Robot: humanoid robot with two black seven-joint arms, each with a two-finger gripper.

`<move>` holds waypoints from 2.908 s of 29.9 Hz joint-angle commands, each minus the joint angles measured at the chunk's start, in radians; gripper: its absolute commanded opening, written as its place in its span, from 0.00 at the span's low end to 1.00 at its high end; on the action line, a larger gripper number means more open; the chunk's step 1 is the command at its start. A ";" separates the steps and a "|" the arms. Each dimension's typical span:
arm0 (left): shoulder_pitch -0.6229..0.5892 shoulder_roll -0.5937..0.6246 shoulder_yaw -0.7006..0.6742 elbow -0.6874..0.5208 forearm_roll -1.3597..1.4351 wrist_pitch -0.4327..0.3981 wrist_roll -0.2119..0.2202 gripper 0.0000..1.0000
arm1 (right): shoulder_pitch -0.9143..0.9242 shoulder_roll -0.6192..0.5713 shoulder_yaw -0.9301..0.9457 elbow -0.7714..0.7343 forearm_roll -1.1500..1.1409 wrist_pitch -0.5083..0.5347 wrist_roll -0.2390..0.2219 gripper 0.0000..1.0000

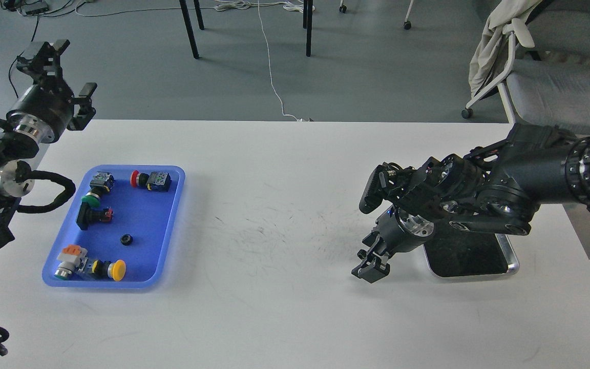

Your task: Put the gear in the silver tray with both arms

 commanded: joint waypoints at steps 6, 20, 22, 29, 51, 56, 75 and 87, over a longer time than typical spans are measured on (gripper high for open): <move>0.007 0.001 0.000 0.000 -0.001 0.000 -0.001 0.97 | -0.011 0.021 -0.004 -0.041 0.000 0.028 0.000 0.62; 0.014 -0.001 0.000 0.014 -0.001 -0.001 -0.003 0.97 | -0.023 0.044 -0.004 -0.064 -0.003 0.028 0.000 0.39; 0.014 -0.001 0.000 0.014 -0.001 -0.001 -0.003 0.97 | -0.021 0.045 -0.004 -0.064 -0.003 0.028 0.000 0.38; 0.014 -0.001 0.000 0.014 -0.001 -0.001 -0.003 0.97 | -0.020 0.045 -0.004 -0.067 -0.015 0.029 0.000 0.25; 0.016 -0.004 0.006 0.014 0.002 0.003 -0.001 0.97 | 0.028 -0.067 0.036 -0.069 -0.029 0.043 0.000 0.01; 0.027 -0.005 0.008 0.014 0.002 0.002 -0.001 0.97 | 0.031 -0.199 0.108 -0.066 -0.026 0.041 0.000 0.01; 0.047 -0.022 -0.043 -0.004 -0.025 -0.081 0.099 0.98 | -0.185 -0.547 0.436 -0.064 -0.003 0.021 0.000 0.01; 0.040 -0.039 -0.046 -0.001 -0.030 -0.081 0.131 0.98 | -0.402 -0.618 0.678 -0.090 0.092 0.009 0.000 0.01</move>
